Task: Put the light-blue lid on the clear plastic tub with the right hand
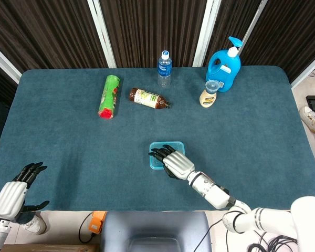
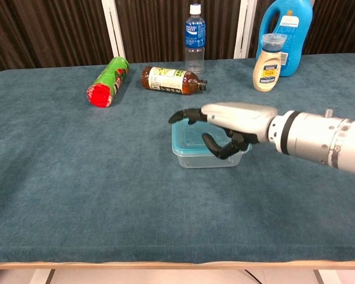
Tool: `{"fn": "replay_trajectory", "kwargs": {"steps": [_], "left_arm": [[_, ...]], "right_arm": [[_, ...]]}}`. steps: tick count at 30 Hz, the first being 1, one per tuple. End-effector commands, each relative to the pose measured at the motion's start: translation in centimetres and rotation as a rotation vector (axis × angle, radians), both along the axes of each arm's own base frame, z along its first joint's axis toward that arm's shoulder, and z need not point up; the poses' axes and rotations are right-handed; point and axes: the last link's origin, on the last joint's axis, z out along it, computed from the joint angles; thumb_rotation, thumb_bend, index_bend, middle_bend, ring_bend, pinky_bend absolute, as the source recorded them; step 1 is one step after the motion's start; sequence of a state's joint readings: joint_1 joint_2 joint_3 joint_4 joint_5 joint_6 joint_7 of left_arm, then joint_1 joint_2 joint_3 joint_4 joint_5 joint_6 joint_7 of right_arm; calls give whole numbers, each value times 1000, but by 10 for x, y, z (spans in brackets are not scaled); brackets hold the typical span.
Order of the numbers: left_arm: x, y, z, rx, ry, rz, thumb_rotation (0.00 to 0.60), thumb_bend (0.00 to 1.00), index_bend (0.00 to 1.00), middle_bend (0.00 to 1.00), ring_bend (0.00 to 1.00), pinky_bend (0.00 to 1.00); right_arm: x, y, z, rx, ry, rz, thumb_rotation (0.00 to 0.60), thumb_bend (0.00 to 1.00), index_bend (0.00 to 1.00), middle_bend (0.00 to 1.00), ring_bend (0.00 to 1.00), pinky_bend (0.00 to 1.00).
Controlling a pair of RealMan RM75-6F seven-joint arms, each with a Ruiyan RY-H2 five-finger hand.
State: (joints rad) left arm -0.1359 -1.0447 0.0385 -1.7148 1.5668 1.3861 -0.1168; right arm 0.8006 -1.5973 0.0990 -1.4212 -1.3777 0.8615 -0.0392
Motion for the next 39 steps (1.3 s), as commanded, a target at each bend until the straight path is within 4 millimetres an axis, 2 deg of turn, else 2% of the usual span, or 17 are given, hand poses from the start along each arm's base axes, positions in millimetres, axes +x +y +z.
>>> {"fn": "replay_trajectory", "kwargs": {"steps": [1,7,11,19,39], "left_arm": [[0,0,0,0,0,1,600,365,172,97,70,279],[0,0,0,-2,1,1,600,365,172,97,70,279],[0,0,-1,-5,3,1,600,365,172,97,70,279],[1,1,-2,-9,6,1,600,364,172,97,70,279],[0,0,0,-5,2,5,600,365,172,97,70,280]], "right_arm": [[3,4,12,-18,-41,19,600,918,225,181,168,185],[-1,15,28,22,-61,28,600,918,226,181,168,185],[-8,21,32,57,-48,22,600,917,225,181,168,185],[-17,26,26,99,-2,14,600,918,217,181,168,185],[-20,32,16,152,0,15,600,917,212,181,168,185]]}}
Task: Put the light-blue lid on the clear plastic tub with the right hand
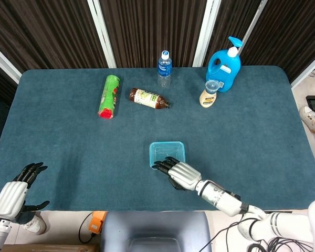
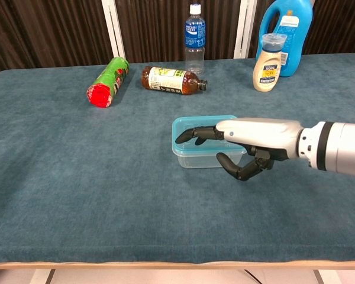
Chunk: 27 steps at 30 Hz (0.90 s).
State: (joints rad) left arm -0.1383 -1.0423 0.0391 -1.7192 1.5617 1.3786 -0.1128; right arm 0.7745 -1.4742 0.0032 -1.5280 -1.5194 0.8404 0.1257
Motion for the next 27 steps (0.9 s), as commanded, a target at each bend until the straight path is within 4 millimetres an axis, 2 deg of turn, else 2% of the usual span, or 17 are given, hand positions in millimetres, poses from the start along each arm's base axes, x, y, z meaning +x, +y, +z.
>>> {"fn": "replay_trajectory", "kwargs": {"steps": [1,27], "left_arm": [[0,0,0,3,-1,0,600,365,172,97,71,280],[0,-1,2,7,-6,0,600,365,172,97,71,279]], "right_arm": [[-1,0,-1,3,3,1,600,918,212,181,168,185],[-12,1,-12,28,21,-24,600,918,211,181,168,185]]}}
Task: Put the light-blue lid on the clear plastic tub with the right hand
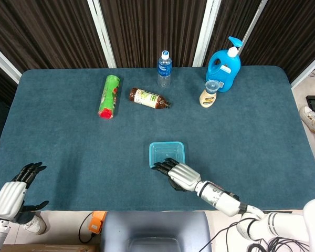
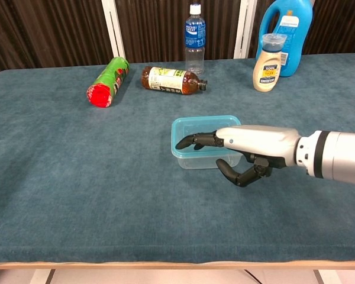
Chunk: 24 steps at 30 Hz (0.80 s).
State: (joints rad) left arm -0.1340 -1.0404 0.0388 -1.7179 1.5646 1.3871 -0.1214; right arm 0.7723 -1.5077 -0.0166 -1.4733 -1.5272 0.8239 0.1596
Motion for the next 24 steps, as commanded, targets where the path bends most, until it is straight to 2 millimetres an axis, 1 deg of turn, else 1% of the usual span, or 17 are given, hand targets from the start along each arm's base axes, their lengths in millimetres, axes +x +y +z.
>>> {"fn": "replay_trajectory", "kwargs": {"steps": [1,12,18,24], "left_arm": [[0,0,0,-1,0,0,600,365,172,97,71,279],[0,0,0,-1,0,-1,600,365,172,97,71,279],[0,0,0,0,2,-1,600,365,172,97,71,279],[1,0,-1,-5,5,-3,600,365,172,98,71,279]], "right_arm": [[-2,0,-1,3,2,-5,600,918,211,181,168,185],[-4,-1,-1,-3,1,-9,600,918,211,181,168,184],[-3,-5,11,-57,-27,8,600,917,211,181,168,184],[-8,-5,23,-96,-40,12,600,917,211,181,168,184]]}}
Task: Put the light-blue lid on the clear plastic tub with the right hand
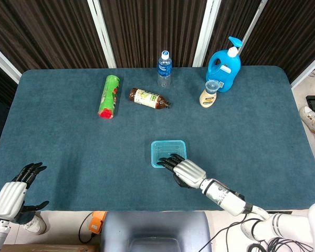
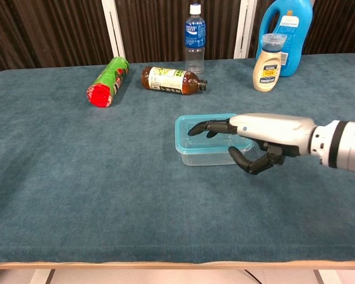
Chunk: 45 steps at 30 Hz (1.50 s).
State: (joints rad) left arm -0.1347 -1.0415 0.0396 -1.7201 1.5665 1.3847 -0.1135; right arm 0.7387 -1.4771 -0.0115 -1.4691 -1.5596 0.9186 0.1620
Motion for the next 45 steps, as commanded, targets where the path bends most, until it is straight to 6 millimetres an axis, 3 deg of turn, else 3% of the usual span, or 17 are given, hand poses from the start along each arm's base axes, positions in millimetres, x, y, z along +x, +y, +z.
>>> {"fn": "replay_trajectory", "kwargs": {"steps": [1,11,45], "left_arm": [[0,0,0,-2,1,-2,600,365,172,97,71,279],[0,1,-1,-5,4,1,600,365,172,97,71,279],[0,1,0,-3,-1,5,600,365,172,97,71,279]], "right_arm": [[-4,1,4,-6,-1,-3,600,917,211,181,168,184],[-19,1,8,15,19,-40,600,917,211,181,168,185],[-36,5,-12,86,70,-84,600,917,209,181,168,184]]}}
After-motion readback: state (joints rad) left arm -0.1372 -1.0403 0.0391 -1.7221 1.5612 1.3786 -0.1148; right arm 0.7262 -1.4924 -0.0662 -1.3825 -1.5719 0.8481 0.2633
